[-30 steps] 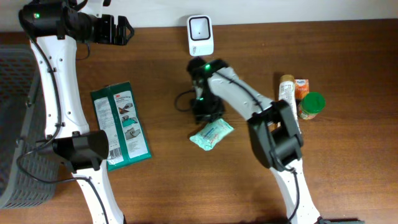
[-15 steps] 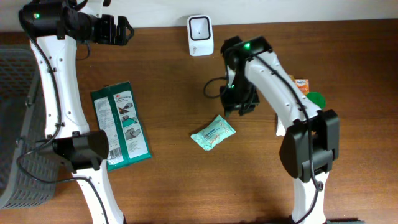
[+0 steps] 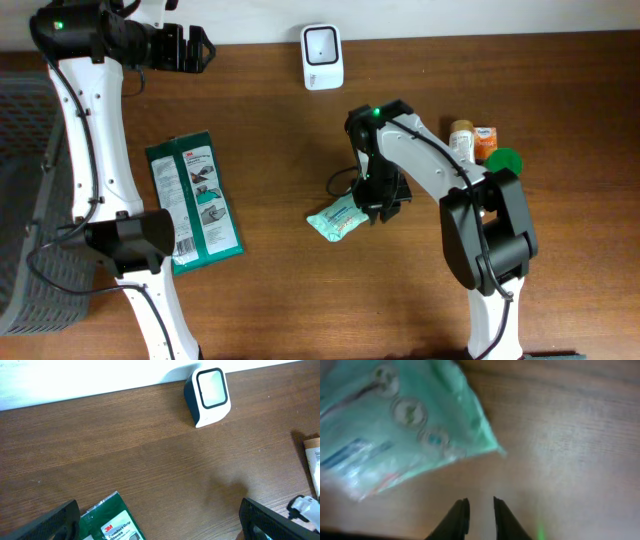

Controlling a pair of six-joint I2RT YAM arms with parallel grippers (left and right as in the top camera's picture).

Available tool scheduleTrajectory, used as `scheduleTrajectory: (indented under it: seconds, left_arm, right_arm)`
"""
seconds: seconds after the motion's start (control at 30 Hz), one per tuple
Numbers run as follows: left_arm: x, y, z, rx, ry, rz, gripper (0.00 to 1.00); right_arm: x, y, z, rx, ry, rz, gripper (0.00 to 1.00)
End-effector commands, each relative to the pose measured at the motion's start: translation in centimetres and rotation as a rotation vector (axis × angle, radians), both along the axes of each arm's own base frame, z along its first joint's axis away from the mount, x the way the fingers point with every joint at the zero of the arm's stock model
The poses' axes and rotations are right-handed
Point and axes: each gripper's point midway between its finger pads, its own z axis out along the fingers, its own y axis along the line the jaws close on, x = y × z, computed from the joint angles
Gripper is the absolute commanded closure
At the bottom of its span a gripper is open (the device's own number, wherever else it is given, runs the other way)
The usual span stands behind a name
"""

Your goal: Scan the item barcode

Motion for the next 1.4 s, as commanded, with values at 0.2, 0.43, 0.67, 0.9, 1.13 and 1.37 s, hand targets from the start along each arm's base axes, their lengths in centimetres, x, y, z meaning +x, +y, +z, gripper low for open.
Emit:
scheduleTrajectory:
  seconds: [0.2,0.43,0.67,0.9,1.13,1.37]
  left_arm:
    - [-0.2,-0.1,0.8,0.002,-0.022,-0.016,0.01]
    - [-0.2,-0.1,0.8,0.002,-0.022,-0.016,0.01]
    - [-0.2,-0.1,0.8,0.002,-0.022,-0.016,0.01]
    - [-0.2,-0.1,0.8,0.002,-0.022,-0.016,0.01]
    - [-0.2,0.1,0.8,0.002,-0.022,-0.012,0.01]
    - [-0.2,0.2,0.8,0.002,-0.022,-0.011,0.01]
  right_arm:
    - [2.9,0.3,-3.0,0.028,-0.146,0.002,0.89]
    - [11.4,8.1,-0.9,0.439,-0.466,-0.007,0.88]
    - [14.2,5.2,2.7,0.449,-0.497,-0.035,0.83]
    - [12.5,2.9,7.1,0.404,-0.391,-0.046,0.77]
    - [10.7,2.0,9.4,0.361,-0.382,-0.041,0.75]
    - [8.4,0.8,11.1,0.293,-0.384,-0.027,0.75]
